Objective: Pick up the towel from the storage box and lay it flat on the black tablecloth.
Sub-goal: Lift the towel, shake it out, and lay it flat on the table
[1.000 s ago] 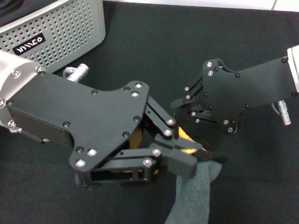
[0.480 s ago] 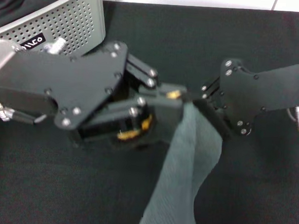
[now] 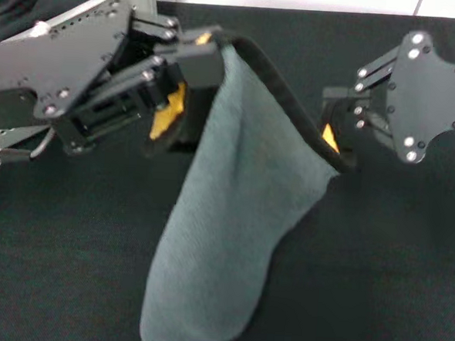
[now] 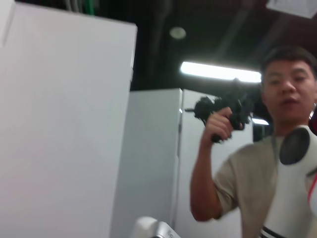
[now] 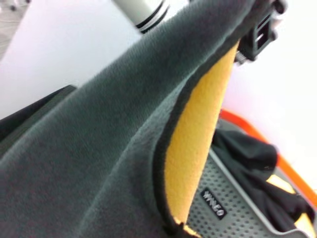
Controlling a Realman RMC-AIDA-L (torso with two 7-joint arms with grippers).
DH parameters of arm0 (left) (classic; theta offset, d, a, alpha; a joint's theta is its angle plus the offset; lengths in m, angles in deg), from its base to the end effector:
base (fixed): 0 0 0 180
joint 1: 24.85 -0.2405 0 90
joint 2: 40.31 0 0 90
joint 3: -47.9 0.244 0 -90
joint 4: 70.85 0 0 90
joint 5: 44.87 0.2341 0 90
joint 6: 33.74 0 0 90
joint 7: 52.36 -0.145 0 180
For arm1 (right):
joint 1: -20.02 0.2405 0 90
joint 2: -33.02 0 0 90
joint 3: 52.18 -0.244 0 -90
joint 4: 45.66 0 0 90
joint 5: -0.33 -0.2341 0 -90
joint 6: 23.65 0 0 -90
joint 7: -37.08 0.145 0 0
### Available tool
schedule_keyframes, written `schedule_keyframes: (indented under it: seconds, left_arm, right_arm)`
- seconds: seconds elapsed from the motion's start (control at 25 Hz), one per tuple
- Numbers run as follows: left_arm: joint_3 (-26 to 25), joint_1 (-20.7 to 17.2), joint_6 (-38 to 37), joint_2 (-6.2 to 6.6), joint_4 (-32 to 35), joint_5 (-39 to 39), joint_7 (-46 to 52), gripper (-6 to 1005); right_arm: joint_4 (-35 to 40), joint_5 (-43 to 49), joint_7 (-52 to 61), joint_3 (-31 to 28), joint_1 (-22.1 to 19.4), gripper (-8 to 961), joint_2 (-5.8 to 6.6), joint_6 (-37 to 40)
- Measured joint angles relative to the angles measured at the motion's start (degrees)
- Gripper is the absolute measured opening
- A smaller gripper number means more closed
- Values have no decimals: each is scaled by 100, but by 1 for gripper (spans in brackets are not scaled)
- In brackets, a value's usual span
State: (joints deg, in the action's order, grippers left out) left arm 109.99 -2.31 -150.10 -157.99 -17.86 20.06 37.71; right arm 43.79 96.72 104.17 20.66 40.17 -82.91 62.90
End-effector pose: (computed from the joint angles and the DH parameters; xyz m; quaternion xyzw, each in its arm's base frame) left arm -0.1582 0.2867 0.0779 0.8427 0.0325 0.5328 0.0703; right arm 0.1001 0.3289 0.0665 -0.9207 -0.3083 0.1629 0.1752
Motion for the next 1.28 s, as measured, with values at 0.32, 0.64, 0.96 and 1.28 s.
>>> schedule_keyframes:
  seconds: [0.32,0.64,0.96,1.28]
  left_arm:
    - [-400,-120,5,-39,-741,-81,-695,45]
    - [-517,-359,9,-120,-1354,-336,-1730,45]
    - [-642,-430,13,-210,-2291,-636,-2830,51]
    - [-611,-387,109,-207,-2708,-571,-3027,103]
  right_arm:
    - [276,-655,149,-285,-321,13,-2,-111]
    - [617,-1018,428,-379,-590,14,12,-285]
    - [1116,-1322,782,-392,-669,15,9,-639]
    - [1790,-1319,1279,-373,-600,16,11,-1315]
